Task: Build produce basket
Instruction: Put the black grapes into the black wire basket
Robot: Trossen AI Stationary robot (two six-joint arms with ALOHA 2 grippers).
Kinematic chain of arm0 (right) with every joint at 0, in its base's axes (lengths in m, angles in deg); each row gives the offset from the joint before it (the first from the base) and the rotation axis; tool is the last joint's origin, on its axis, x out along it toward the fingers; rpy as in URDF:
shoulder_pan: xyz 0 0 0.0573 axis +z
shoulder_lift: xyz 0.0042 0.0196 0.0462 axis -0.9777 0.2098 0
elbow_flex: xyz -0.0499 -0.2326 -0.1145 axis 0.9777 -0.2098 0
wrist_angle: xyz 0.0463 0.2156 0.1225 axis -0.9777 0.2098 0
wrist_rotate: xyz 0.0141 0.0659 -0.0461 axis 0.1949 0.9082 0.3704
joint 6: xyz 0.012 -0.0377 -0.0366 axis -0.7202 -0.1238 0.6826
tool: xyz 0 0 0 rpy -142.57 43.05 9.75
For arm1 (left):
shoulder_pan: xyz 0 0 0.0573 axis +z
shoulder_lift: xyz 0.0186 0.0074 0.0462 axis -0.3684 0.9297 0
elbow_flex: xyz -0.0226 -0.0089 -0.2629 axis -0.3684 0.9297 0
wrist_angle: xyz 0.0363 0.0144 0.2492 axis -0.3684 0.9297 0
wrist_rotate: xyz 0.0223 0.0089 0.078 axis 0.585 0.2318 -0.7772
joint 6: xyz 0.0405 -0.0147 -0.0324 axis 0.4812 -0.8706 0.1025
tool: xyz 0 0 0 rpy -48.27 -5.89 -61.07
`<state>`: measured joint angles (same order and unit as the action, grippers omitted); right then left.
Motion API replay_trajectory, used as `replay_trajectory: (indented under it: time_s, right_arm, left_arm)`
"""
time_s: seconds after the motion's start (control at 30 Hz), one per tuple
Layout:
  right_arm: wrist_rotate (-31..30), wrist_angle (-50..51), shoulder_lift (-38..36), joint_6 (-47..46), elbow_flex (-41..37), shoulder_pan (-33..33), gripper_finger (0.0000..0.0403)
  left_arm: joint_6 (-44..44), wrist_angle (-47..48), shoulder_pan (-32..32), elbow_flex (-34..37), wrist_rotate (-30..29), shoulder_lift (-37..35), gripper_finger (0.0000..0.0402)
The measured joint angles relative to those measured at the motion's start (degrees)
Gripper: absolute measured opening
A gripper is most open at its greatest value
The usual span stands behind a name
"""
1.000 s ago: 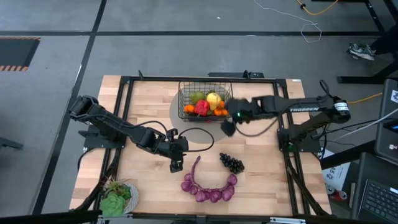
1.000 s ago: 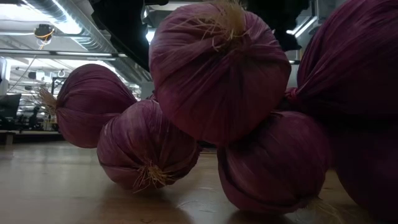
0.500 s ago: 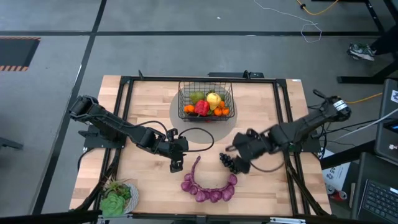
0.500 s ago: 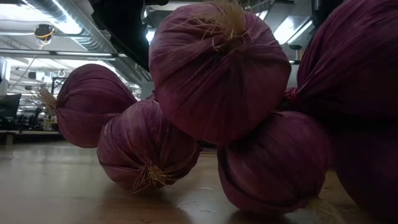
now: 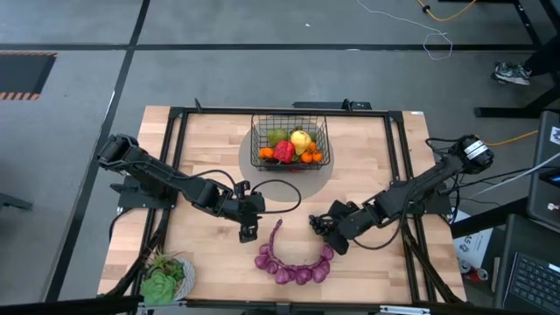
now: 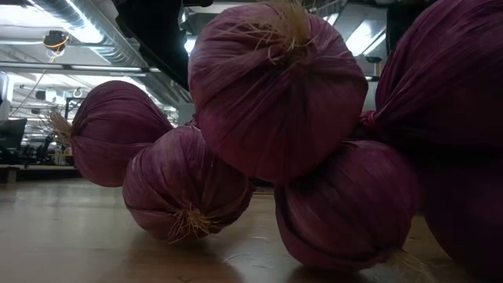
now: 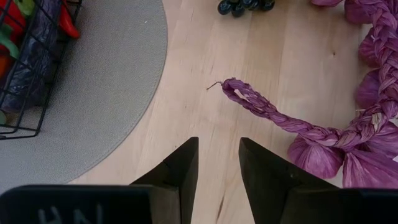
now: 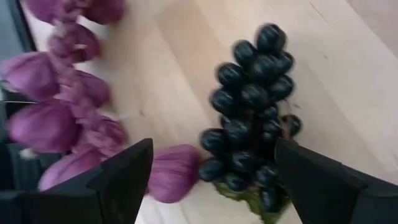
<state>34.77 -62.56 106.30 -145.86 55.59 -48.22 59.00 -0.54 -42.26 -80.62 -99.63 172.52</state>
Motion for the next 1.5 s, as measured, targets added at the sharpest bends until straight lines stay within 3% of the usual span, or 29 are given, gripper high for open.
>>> replay_trajectory:
  time_s: [0.2, 0.63, 0.77, 1.0, 1.13, 1.33, 1.5]
  right_arm:
    - [-0.6, -1.3, 2.1, 0.1, -1.3, -1.3, 0.0333]
    - [1.7, 0.0, 16.8, -0.1, 3.1, -5.3, 0.0328]
    - [0.3, 5.3, 17.6, 0.1, 6.1, -5.4, 0.0292]
    - [-2.5, 7.4, 17.5, 3.5, 7.7, -5.6, 0.0163]
    - [-3.0, 8.3, 17.5, 4.7, 7.7, -5.6, 0.011]
    - [-2.7, 12.3, 17.2, 4.6, 8.3, -5.8, 0.01]
    - [-3.7, 24.2, 17.2, 4.9, 14.1, -6.5, 0.0102]
  left_arm:
    - [0.0, 0.0, 0.0, 0.0, 0.0, 0.0, 0.011]
    - [0.0, 0.0, 0.0, 0.0, 0.0, 0.0, 0.011]
    - [0.1, 0.0, 0.0, 0.0, 0.0, 0.0, 0.011]
    - [0.1, 0.0, 0.0, 0.0, 0.0, 0.0, 0.011]
    - [0.1, 0.0, 0.0, 0.0, 0.0, 0.0, 0.011]
    - [0.1, 0.0, 0.0, 0.0, 0.0, 0.0, 0.011]
    - [0.0, 0.0, 0.0, 0.0, 0.0, 0.0, 0.011]
